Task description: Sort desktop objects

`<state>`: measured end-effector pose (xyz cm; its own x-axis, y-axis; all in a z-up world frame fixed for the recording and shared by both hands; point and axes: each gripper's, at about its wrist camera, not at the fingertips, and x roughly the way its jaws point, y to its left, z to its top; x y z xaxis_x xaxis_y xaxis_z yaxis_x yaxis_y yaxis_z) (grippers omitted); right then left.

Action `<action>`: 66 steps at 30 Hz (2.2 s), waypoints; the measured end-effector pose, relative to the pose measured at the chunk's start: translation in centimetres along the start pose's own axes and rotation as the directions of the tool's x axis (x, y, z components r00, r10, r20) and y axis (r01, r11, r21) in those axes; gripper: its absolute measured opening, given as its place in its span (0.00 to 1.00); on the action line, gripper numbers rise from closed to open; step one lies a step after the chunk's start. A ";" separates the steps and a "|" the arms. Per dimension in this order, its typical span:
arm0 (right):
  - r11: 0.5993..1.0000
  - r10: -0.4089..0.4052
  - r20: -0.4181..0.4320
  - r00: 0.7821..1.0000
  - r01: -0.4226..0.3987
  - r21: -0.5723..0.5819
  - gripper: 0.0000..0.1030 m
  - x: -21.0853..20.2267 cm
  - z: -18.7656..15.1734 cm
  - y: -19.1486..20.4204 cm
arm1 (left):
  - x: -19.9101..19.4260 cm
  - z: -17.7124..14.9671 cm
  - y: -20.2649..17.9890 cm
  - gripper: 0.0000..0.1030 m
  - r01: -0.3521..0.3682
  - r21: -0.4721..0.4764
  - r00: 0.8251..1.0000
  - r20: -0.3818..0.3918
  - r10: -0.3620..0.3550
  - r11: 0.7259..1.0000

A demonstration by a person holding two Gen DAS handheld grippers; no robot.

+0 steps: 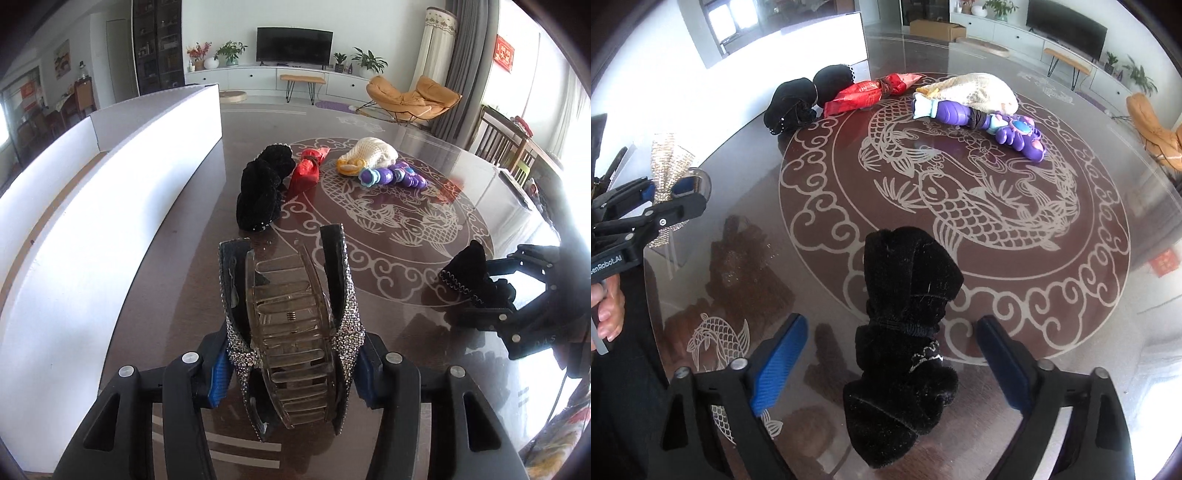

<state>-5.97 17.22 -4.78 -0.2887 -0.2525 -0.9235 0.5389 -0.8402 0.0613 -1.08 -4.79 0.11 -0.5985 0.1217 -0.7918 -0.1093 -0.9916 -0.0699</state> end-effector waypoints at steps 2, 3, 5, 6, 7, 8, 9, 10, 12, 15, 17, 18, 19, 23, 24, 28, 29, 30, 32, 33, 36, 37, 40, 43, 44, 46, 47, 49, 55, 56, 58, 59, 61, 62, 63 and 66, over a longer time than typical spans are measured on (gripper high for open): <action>0.999 -0.040 -0.053 0.998 0.038 -0.037 0.53 0.3 0.4 0.2 | -1.1 -0.1 0.2 0.51 0.009 -0.003 1.000 0.016 -0.009 1.000; 0.997 -0.056 -0.061 0.997 0.053 -0.051 0.33 0.2 0.6 0.4 | -1.7 -0.4 0.4 0.51 0.018 -0.009 1.000 0.020 -0.018 1.000; 0.998 -0.055 -0.079 0.995 0.052 -0.040 0.32 -0.2 1.0 0.5 | -2.8 -0.3 1.0 0.51 0.039 -0.025 0.999 0.028 -0.038 0.999; 0.997 -0.068 -0.062 0.996 0.065 -0.047 0.32 -0.8 1.3 0.8 | -3.5 -0.2 1.5 0.51 0.049 -0.035 0.998 0.035 -0.048 0.998; 0.996 -0.073 -0.041 0.996 0.071 -0.056 0.32 -1.5 1.7 1.2 | -4.3 0.1 2.2 0.51 0.060 -0.048 0.997 0.046 -0.057 0.997; 0.996 -0.073 -0.020 0.997 0.071 -0.058 0.32 -2.3 2.5 1.7 | -5.1 0.4 3.1 0.51 0.068 -0.062 0.996 0.058 -0.064 0.996; 0.997 -0.061 0.006 0.998 0.061 -0.056 0.32 -3.2 3.4 2.2 | -6.1 0.8 4.2 0.51 0.069 -0.077 0.995 0.073 -0.063 0.995; 0.997 -0.044 0.034 0.998 0.046 -0.055 0.32 -4.1 4.5 2.8 | -7.2 1.2 5.5 0.51 0.064 -0.096 0.994 0.090 -0.056 0.993; 0.997 -0.007 0.088 0.996 0.013 -0.072 0.32 -5.5 7.3 4.9 | -8.8 2.3 8.5 0.52 0.044 -0.139 0.993 0.115 -0.028 0.989; 0.991 0.063 0.167 0.984 -0.041 -0.130 0.32 -7.0 12.2 9.8 | -10.4 3.7 13.7 0.52 -0.043 -0.204 0.989 0.133 0.071 0.978; 0.981 0.126 0.216 0.968 -0.089 -0.175 0.32 -7.7 15.4 13.6 | -10.7 4.3 17.7 0.52 -0.090 -0.259 0.985 0.117 0.124 0.962; 0.973 0.167 0.236 0.957 -0.121 -0.196 0.32 -7.9 16.9 15.6 | -10.6 4.5 19.6 0.52 -0.115 -0.284 0.984 0.102 0.149 0.952; 0.964 0.207 0.248 0.946 -0.154 -0.216 0.32 -7.8 18.3 17.8 | -10.4 4.6 21.6 0.51 -0.147 -0.306 0.980 0.081 0.180 0.941; 0.920 0.333 0.246 0.911 -0.257 -0.295 0.32 -5.6 22.0 26.1 | -8.6 4.0 27.9 0.51 -0.250 -0.373 0.965 -0.017 0.263 0.893; 0.911 0.350 0.227 0.909 -0.274 -0.308 0.32 -4.4 22.5 28.0 | -7.8 3.8 28.9 0.51 -0.261 -0.384 0.963 -0.040 0.266 0.886; 0.897 0.344 0.128 0.930 -0.286 -0.336 0.37 1.3 22.8 33.3 | -5.3 2.6 31.8 0.53 -0.306 -0.406 0.952 -0.139 0.273 0.861; 0.899 0.328 0.116 0.938 -0.271 -0.345 0.39 2.3 22.7 34.2 | -4.7 2.4 32.2 0.53 -0.327 -0.405 0.945 -0.167 0.283 0.854; 0.895 0.325 0.103 0.940 -0.270 -0.356 0.45 3.1 22.5 34.8 | -4.4 2.1 32.4 0.55 -0.344 -0.405 0.938 -0.182 0.294 0.847; 0.894 0.336 0.113 0.935 -0.278 -0.351 0.59 3.3 22.0 34.8 | -4.6 1.3 32.3 0.69 -0.355 -0.413 0.935 -0.170 0.313 0.839; 0.896 0.350 0.142 0.926 -0.286 -0.341 0.67 2.7 21.7 34.2 | -4.8 1.0 32.1 0.72 -0.353 -0.417 0.935 -0.148 0.321 0.837; 0.912 0.344 0.265 0.901 -0.254 -0.322 0.77 -0.2 20.2 31.5 | -6.1 0.3 30.3 0.74 -0.345 -0.424 0.936 -0.088 0.342 0.837; 0.920 0.331 0.311 0.891 -0.231 -0.316 0.84 -1.3 19.4 30.2 | -6.6 0.3 29.6 0.74 -0.327 -0.427 0.941 -0.061 0.334 0.843; 0.955 0.239 0.443 0.864 -0.125 -0.269 0.99 -4.1 16.5 24.5 | -8.3 0.4 26.1 0.74 -0.256 -0.404 0.957 0.024 0.290 0.878; 0.985 0.098 0.482 0.871 -0.016 -0.173 1.00 -3.9 11.8 18.1 | -9.2 1.5 20.9 0.74 -0.182 -0.317 0.972 0.085 0.219 0.931; 0.991 0.050 0.462 0.886 0.016 -0.137 1.00 -3.1 10.3 15.8 | -9.3 1.8 19.0 0.76 -0.153 -0.284 0.977 0.102 0.189 0.946; 0.993 -0.064 0.393 0.917 0.099 -0.069 1.00 -1.5 7.3 11.5 | -9.5 2.3 15.2 0.85 -0.091 -0.215 0.985 0.122 0.119 0.972; 0.989 -0.118 0.355 0.927 0.140 -0.037 1.00 -0.9 5.8 9.4 | -9.4 2.5 13.1 0.89 -0.059 -0.182 0.988 0.129 0.084 0.982; 0.980 -0.193 0.302 0.934 0.195 0.024 1.00 -0.2 2.8 6.0 | -8.5 2.8 9.2 0.90 -0.003 -0.121 0.992 0.126 0.018 0.993; 0.963 -0.257 0.254 0.933 0.225 0.148 1.00 -1.0 -3.2 0.5 | -1.6 2.0 0.4 0.90 0.013 0.007 1.000 0.002 -0.013 1.000; 0.963 -0.251 0.249 0.935 0.216 0.161 1.00 -0.8 -3.3 0.2 | 0.0 1.9 -0.2 0.90 -0.002 0.011 1.000 -0.022 0.002 1.000; 0.965 -0.233 0.224 0.946 0.196 0.173 1.00 -0.6 -3.6 0.0 | 2.8 1.6 -1.0 0.90 -0.037 0.008 0.997 -0.064 0.038 0.999; 0.965 -0.232 0.225 0.946 0.196 0.173 1.00 -0.5 -3.5 -0.1 | 4.0 1.5 -1.2 0.90 -0.055 0.004 0.995 -0.080 0.055 0.998; 0.966 -0.231 0.221 0.948 0.196 0.168 1.00 -0.4 -3.6 0.0 | 5.5 1.3 -1.5 0.90 -0.075 -0.014 0.992 -0.099 0.073 0.997; 0.967 -0.228 0.222 0.948 0.192 0.170 1.00 -0.3 -3.8 0.1 | 6.1 1.1 -1.5 0.90 -0.078 -0.022 0.992 -0.101 0.076 0.997; 0.968 -0.220 0.220 0.950 0.184 0.174 1.00 -0.3 -3.8 -0.1 | 6.4 1.0 -1.6 0.90 -0.081 -0.028 0.992 -0.102 0.078 0.996; 0.969 -0.192 0.215 0.958 0.150 0.196 1.00 -0.1 -3.9 -0.7 | 7.3 0.5 -1.4 0.89 -0.110 -0.026 0.989 -0.104 0.106 0.994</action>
<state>-3.25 19.75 -6.21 -0.5499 -0.1838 -0.8148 0.3238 -0.9461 -0.0051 -5.70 -2.45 -5.22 -0.5205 0.0104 -0.8538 -0.0220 -0.9998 0.0013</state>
